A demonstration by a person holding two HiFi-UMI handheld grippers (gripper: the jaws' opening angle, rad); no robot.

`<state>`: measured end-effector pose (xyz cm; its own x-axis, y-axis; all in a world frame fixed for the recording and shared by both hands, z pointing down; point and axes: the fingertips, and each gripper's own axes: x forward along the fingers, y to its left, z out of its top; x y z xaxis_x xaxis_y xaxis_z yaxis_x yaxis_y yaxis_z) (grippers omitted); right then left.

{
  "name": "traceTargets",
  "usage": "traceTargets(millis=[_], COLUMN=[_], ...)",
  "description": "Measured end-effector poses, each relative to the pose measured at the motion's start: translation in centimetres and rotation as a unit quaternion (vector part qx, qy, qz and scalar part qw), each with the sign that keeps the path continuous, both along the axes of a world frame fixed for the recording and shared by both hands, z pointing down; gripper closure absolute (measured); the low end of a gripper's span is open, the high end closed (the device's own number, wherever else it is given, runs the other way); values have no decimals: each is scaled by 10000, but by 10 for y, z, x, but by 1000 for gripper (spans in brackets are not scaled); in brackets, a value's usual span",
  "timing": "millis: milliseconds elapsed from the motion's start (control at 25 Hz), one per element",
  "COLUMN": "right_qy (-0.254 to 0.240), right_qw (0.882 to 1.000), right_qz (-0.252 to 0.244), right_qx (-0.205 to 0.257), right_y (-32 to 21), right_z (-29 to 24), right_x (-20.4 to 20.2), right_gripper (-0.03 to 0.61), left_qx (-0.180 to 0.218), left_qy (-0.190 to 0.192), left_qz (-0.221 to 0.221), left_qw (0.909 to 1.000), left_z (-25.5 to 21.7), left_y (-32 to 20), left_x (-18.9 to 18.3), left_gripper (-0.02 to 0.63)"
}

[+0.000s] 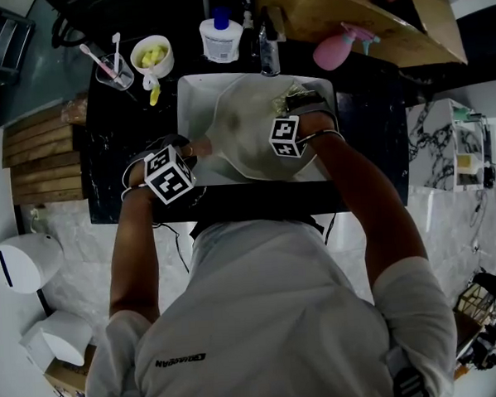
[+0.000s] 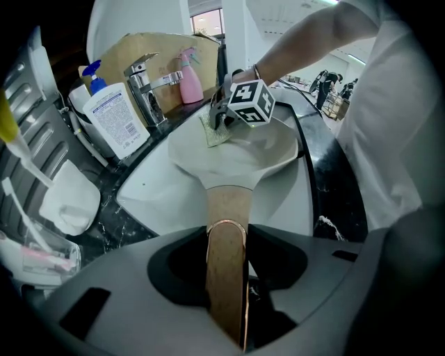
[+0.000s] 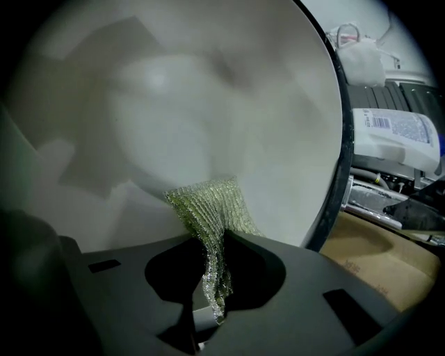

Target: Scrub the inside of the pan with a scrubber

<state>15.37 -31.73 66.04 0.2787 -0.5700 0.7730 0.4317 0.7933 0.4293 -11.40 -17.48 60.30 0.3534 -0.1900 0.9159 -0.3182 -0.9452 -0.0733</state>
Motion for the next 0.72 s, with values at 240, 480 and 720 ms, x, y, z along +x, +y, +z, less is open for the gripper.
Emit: traceTargets(millis=[240,480,720], right_qy=[47,28,118], right_qw=[9995,9966,9915], right_qz=[275,673,1036], right_qx=[-148,-474,-778], right_y=[12,27,47], right_z=[2,4,6], right_x=[9,16,25], right_gripper=[499,499,499], left_qx=[10,59,57], left_qy=[-3,-44,-44], left_qz=[2,7,5], left_qw=[10000,10000,10000], left_z=[1,1,1], left_y=[0,0,0], left_x=[0,0,-1], left_gripper=[442,445,445])
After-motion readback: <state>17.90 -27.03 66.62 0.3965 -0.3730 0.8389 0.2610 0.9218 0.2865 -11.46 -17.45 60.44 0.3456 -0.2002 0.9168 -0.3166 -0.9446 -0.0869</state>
